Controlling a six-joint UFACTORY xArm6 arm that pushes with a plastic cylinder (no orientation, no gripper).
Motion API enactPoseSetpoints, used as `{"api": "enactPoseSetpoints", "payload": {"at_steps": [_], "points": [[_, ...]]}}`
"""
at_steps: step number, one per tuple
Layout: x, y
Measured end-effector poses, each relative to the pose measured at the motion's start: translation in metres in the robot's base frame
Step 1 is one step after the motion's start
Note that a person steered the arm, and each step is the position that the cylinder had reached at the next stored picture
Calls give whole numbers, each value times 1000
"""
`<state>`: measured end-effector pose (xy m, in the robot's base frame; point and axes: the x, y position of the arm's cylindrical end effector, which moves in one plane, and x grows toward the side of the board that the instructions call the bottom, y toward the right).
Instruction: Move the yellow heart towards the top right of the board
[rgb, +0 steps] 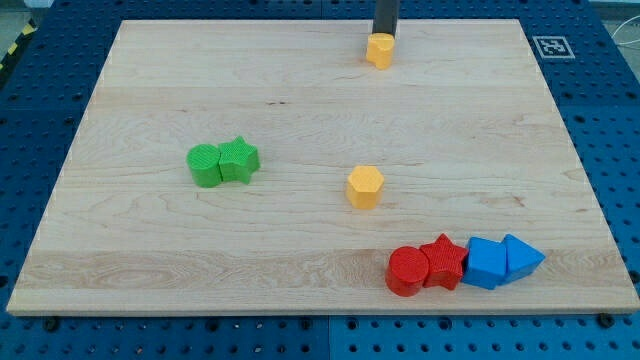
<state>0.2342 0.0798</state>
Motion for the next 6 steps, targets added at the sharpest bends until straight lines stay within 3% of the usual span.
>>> {"api": "enactPoseSetpoints", "payload": {"at_steps": [2, 5, 6], "points": [[3, -30], [91, -12], [99, -1]]}}
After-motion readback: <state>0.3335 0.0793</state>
